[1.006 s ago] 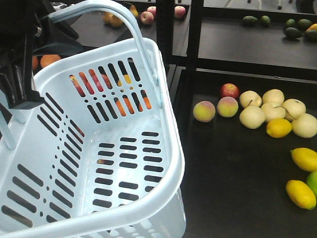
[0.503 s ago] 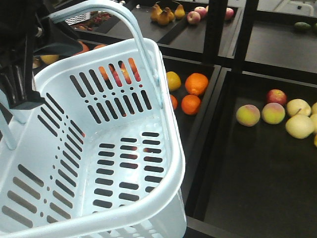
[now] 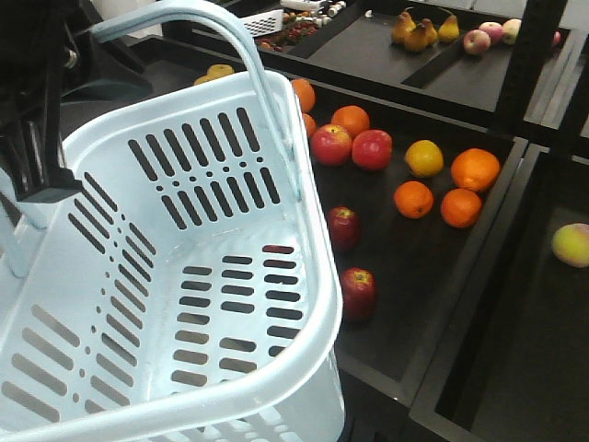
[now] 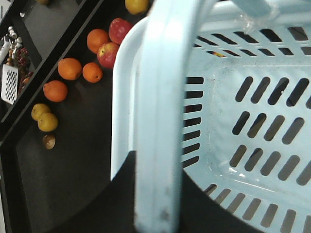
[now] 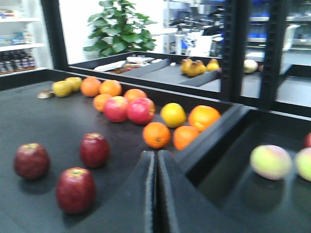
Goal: Pick three apples into basket with both arms
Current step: 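Turn the base away from the table while holding the basket aloft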
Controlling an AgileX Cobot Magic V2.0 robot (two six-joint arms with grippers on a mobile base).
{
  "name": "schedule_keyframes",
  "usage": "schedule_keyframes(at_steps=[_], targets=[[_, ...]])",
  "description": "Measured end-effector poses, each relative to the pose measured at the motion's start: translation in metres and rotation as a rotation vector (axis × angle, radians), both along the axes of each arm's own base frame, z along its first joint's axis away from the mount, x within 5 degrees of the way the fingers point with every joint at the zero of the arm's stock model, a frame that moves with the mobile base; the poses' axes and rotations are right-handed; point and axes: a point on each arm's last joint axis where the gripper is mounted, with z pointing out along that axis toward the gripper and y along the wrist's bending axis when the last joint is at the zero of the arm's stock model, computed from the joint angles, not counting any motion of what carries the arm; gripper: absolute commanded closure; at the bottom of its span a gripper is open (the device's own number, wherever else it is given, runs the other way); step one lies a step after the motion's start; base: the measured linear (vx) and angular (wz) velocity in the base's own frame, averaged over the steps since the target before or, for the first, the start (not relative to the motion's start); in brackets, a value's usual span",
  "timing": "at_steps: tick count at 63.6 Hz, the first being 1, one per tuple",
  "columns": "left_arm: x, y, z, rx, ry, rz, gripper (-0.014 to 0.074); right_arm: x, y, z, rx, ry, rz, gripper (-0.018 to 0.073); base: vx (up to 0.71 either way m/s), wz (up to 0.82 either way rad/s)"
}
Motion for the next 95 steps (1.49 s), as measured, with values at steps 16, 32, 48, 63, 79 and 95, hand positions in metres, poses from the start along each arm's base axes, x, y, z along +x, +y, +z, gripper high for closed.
schedule_keyframes(at_steps=[16, 32, 48, 63, 79, 95], targets=[[0.0, 0.0, 0.0, 0.0, 0.0, 0.0, 0.0603, 0.0, 0.0, 0.0, 0.0, 0.0, 0.0, 0.0568, 0.0, 0.33], [0.0, 0.0, 0.0, 0.0, 0.0, 0.0, 0.0603, 0.0, 0.0, 0.0, 0.0, 0.0, 0.0, 0.0568, 0.0, 0.32], [0.0, 0.0, 0.0, 0.0, 0.0, 0.0, 0.0603, 0.0, 0.0, 0.0, 0.0, 0.0, 0.0, 0.0568, 0.01, 0.32], [0.0, 0.0, 0.0, 0.0, 0.0, 0.0, 0.0603, 0.0, 0.0, 0.0, 0.0, 0.0, 0.0, 0.0568, 0.03, 0.28], [0.0, 0.0, 0.0, 0.0, 0.0, 0.0, 0.0603, 0.0, 0.0, 0.0, 0.0, 0.0, 0.0, 0.0568, 0.06, 0.32], [0.0, 0.0, 0.0, 0.0, 0.0, 0.0, 0.0603, 0.0, 0.0, 0.0, 0.0, 0.0, 0.0, 0.0568, 0.1, 0.45]])
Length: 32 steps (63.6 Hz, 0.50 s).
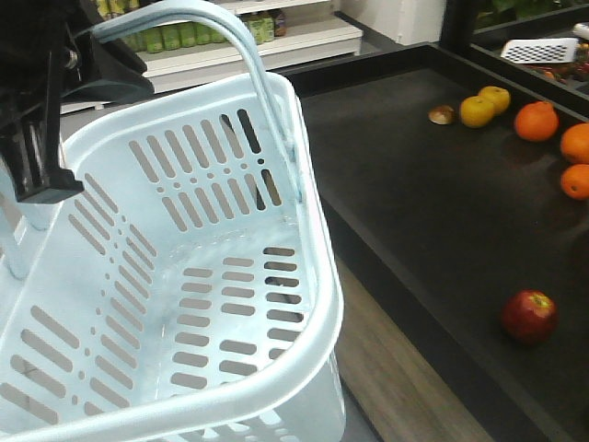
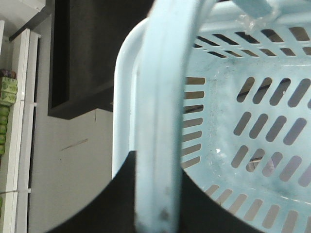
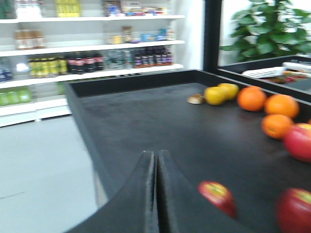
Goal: Pick three apples into basket with both arms
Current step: 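Turn the base away from the table while holding the basket aloft, then drive the base along the shelves carrying the basket in the left gripper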
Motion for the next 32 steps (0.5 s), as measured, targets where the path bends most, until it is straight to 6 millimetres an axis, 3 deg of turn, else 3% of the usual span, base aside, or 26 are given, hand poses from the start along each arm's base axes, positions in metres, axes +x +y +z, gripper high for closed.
schedule_keyframes(at_steps=[32], targets=[[0.0, 0.0, 0.0, 0.0, 0.0, 0.0, 0.0603, 0.0, 0.0, 0.0, 0.0, 0.0, 0.0, 0.0568, 0.13, 0.51]])
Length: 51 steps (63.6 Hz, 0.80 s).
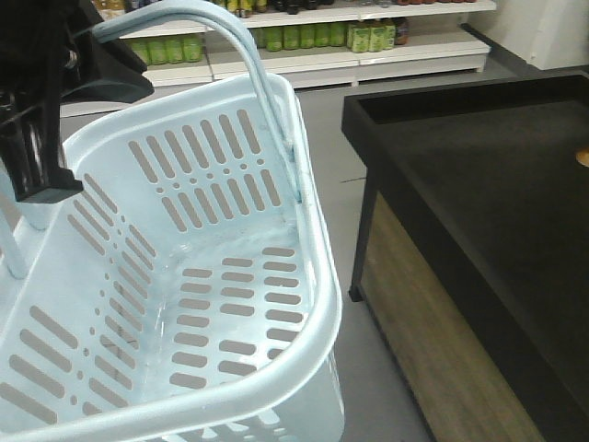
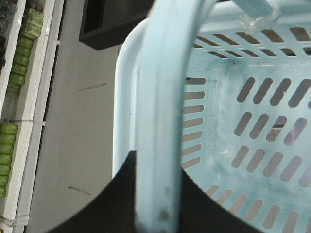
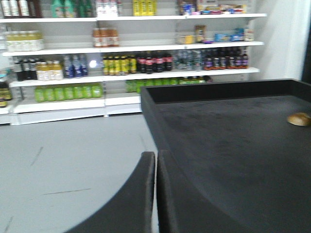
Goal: Pick three apples into basket with both arms
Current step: 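Drive the base along the shelves carrying the basket in the left gripper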
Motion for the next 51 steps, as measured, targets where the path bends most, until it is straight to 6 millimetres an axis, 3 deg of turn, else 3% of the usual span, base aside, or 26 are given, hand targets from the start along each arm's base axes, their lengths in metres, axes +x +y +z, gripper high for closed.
schedule_keyframes(at_steps=[23, 51], targets=[[0.0, 0.0001, 0.0, 0.001, -0.001, 0.0, 0.0603, 0.0, 0.0, 0.0, 0.0, 0.0, 0.0, 0.0568, 0.12, 0.41], [0.0, 0.0001, 0.0, 0.001, -0.001, 0.0, 0.0603, 0.0, 0.0, 0.0, 0.0, 0.0, 0.0, 0.0568, 0.08, 0.2]])
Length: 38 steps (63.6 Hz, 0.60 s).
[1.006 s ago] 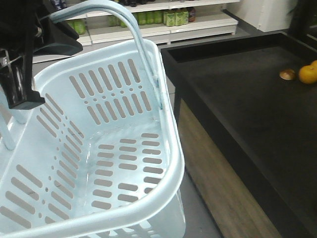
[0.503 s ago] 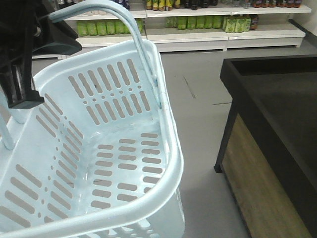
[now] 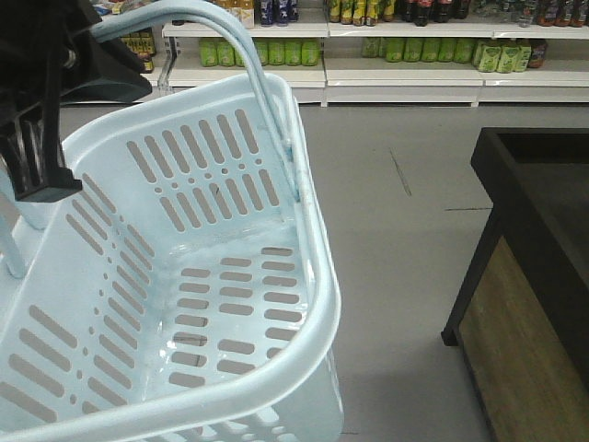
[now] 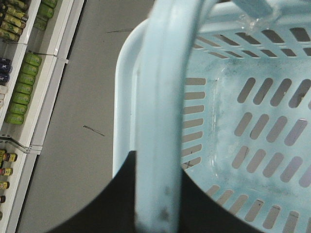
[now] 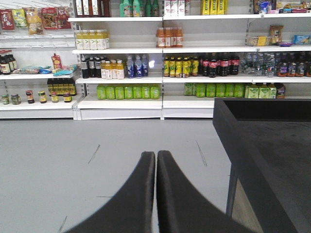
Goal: Pick three apples into basket with both arms
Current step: 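Drive the base along the shelves carrying the basket in the left gripper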
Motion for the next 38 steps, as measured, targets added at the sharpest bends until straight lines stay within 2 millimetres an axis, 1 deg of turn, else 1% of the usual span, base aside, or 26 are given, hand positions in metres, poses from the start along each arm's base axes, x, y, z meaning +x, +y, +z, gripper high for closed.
schedule_keyframes(at_steps=[38], targets=[[0.0, 0.0, 0.0, 0.0, 0.0, 0.0, 0.0603, 0.0, 0.0, 0.0, 0.0, 0.0, 0.0, 0.0568, 0.04, 0.09]])
